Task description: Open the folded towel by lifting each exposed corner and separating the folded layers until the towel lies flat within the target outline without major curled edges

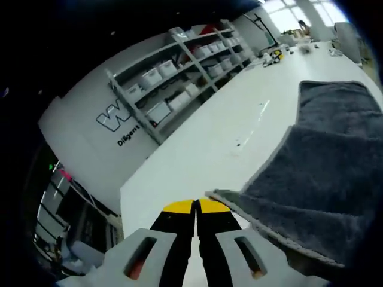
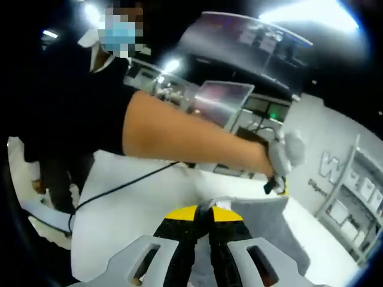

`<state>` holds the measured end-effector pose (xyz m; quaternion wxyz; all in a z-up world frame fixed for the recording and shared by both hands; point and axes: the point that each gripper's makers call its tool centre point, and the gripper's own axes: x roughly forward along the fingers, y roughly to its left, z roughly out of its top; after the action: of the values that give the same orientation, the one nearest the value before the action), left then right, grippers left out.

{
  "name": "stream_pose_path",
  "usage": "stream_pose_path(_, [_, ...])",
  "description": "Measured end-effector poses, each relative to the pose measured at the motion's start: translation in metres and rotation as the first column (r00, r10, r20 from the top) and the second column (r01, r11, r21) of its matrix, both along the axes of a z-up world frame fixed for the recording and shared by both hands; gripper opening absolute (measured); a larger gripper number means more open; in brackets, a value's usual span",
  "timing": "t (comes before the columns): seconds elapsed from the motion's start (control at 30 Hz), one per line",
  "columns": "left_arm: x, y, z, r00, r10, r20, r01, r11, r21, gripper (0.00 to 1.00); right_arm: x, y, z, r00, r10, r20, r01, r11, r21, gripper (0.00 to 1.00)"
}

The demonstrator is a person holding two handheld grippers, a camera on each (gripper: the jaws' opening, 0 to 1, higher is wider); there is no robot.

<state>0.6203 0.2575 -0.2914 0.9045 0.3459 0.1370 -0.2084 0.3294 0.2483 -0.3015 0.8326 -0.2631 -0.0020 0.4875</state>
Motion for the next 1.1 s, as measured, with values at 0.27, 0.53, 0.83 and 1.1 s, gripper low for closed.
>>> stream_pose_path(0.27, [-0.009,0.026,-0.010,0.999,0.029,-0.041,-0.030,0.999,-0.034,0.00,-0.002,0.029,-0.031,0.998,0.039,-0.053,-0.042,0.998,-0.056,0.01])
stream_pose_path(0.53, [-0.020,0.011,0.010,0.998,-0.043,-0.043,0.036,0.989,-0.140,0.00,-0.006,0.041,-0.038,0.997,0.053,-0.062,-0.057,0.996,-0.070,0.01])
stream_pose_path(0.83, [-0.048,0.017,0.022,0.997,-0.069,-0.018,0.062,0.963,-0.263,0.00,-0.007,0.045,-0.043,0.997,0.060,-0.056,-0.065,0.994,-0.083,0.01])
stream_pose_path(1.1, [-0.035,0.033,-0.012,0.988,-0.043,-0.145,0.004,0.967,-0.253,0.01,-0.015,0.055,-0.039,0.996,0.082,-0.040,-0.084,0.994,-0.073,0.00])
